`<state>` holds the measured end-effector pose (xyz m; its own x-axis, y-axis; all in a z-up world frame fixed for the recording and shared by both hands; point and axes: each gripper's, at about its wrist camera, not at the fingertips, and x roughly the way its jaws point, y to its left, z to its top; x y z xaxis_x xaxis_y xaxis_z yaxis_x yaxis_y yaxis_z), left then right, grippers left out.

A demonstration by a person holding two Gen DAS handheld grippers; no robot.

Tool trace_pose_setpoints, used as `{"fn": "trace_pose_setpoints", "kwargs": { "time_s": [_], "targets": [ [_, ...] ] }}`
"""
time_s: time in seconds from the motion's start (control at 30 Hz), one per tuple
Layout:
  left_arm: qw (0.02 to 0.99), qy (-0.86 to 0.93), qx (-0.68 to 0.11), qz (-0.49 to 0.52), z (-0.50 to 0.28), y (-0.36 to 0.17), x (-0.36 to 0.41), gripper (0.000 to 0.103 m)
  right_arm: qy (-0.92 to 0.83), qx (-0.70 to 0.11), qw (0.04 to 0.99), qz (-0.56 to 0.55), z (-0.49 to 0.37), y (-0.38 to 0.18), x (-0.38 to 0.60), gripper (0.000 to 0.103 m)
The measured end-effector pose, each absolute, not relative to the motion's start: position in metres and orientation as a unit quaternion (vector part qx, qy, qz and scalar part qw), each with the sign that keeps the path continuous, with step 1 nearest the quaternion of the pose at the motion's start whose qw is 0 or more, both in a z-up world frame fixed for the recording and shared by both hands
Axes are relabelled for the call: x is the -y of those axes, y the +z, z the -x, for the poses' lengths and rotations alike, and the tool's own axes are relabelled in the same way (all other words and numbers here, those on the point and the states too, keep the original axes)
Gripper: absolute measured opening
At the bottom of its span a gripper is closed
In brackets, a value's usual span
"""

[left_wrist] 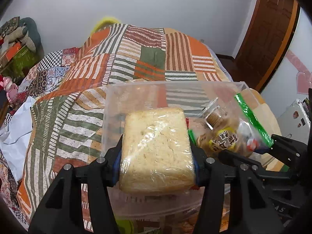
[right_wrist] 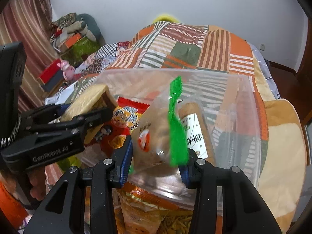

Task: Organize snacks
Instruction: 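Carry the bread slab with the left tool while the right tool carries the green-striped bag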

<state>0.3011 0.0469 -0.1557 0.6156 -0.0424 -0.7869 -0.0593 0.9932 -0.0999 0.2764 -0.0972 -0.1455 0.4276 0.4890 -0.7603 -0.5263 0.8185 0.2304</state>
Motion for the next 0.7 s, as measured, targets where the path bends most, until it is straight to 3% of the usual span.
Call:
{"fn": "trace_pose_setpoints", "kwargs": {
  "time_s": [0.3,0.4,0.7],
  "targets": [
    [0.905,0.009,-0.422,0.055,-0.290,-0.140,-0.049,0.057,0.284,-0.422,0.861,0.032,-0.270,-0.133,0.105,0.047],
    [0.908,0.007,-0.416,0.056,-0.280,-0.131,-0.052,0.057,0.276,-0.400,0.873,0.037,-0.262,-0.121,0.109,0.056],
    [0.921,0.014,-0.387,0.043,-0.236,-0.103,-0.059,0.071,0.276,-0.347,0.895,0.039,-0.232,-0.087,0.128,0.063]
  ]
}}
